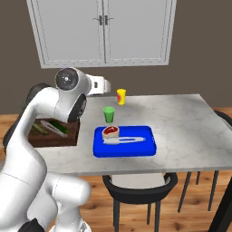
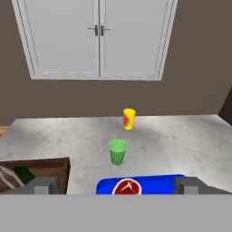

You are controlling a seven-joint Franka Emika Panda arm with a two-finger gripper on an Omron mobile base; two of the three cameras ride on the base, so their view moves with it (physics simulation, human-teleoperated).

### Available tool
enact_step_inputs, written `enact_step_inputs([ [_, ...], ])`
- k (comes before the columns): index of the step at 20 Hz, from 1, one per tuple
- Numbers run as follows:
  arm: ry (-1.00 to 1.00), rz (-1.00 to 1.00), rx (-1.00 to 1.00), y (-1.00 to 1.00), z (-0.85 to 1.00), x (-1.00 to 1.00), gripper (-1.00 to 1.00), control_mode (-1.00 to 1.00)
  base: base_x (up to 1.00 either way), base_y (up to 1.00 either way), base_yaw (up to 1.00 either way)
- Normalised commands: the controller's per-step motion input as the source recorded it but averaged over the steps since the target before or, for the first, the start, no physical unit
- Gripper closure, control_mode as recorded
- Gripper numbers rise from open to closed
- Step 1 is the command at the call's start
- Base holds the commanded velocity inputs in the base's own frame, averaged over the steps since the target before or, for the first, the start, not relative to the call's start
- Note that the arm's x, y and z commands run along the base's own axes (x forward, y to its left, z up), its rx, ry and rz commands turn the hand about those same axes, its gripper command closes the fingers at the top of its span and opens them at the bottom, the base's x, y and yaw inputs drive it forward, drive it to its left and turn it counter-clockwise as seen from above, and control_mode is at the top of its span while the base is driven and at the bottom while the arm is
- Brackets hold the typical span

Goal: Gather the cucumber and squash from the fridge and place them on a tray on the dining counter. Then gather the steak and chicken drumstick from the fridge and place them on the other tray.

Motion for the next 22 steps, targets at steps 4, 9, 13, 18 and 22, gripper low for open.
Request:
enact_step_inputs([
  [4,-0.01,0.0,-0.22,0.03,0.93,-0.61,-1.0,-1.0,0.0,0.0,0.0],
  [9,-0.04,0.04,-0.16,0.01,0.67,-0.48,-1.0,-1.0,0.0,0.0,0.0],
  [13,-0.03,0.04,-0.02,0.0,0.03,-0.85,-1.0,-1.0,0.0,0.0,0.0],
  [18,-0.08,0.0,0.0,0.0,0.0,-0.95,-1.0,-1.0,0.0,0.0,0.0],
  [22,-0.01,-0.07,0.0,0.01,0.0,-0.98,-1.0,-1.0,0.0,0.0,0.0],
])
